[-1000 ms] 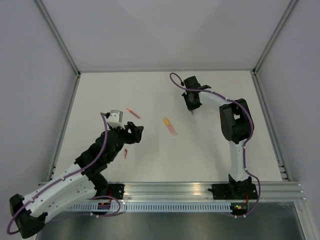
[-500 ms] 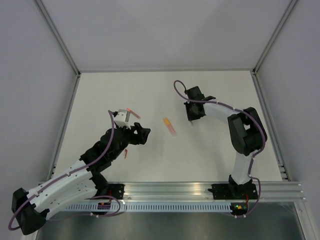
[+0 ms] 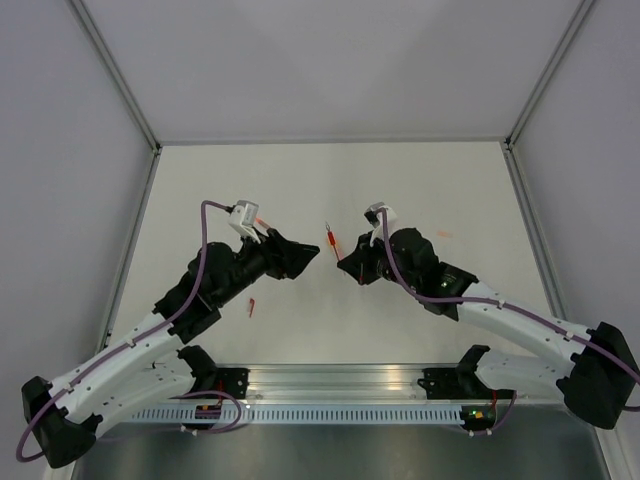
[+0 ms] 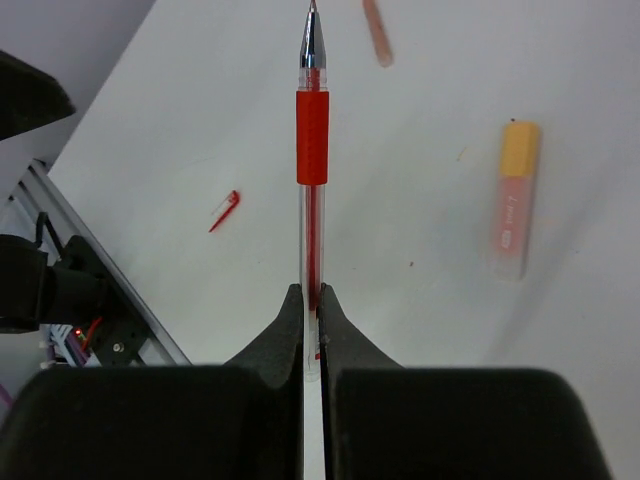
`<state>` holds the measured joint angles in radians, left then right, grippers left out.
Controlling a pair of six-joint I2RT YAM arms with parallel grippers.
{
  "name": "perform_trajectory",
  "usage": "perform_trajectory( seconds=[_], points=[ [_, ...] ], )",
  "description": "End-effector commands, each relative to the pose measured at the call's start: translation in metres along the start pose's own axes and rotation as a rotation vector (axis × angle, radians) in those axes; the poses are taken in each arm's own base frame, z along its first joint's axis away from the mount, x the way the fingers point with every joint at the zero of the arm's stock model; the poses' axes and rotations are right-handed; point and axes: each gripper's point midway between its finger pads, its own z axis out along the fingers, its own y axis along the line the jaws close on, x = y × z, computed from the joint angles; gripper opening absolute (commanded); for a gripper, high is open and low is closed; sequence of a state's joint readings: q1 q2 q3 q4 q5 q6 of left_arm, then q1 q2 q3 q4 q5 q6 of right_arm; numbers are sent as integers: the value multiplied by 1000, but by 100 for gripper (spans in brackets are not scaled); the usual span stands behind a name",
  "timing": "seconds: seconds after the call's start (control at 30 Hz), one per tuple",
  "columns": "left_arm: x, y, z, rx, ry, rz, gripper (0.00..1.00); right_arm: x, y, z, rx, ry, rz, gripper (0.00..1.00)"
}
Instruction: Insert the pens into the pen caps
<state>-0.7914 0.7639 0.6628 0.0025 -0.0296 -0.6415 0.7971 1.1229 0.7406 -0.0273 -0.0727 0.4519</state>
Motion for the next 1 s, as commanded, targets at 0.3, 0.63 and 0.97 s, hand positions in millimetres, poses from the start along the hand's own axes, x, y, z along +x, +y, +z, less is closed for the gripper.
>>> perform_trajectory(
  seconds=[0.3, 0.63, 0.97],
  points=[
    [-19, -33, 12, 108, -13, -56, 67, -18, 77, -28, -258, -141, 35, 0],
    [-9, -38, 24, 160, 10, -71, 46, -14, 97, -37, -309, -146, 7, 0],
    [-2, -56, 15, 257, 55, -103, 2, 0, 112, -37, -403, -73, -81, 34]
  ],
)
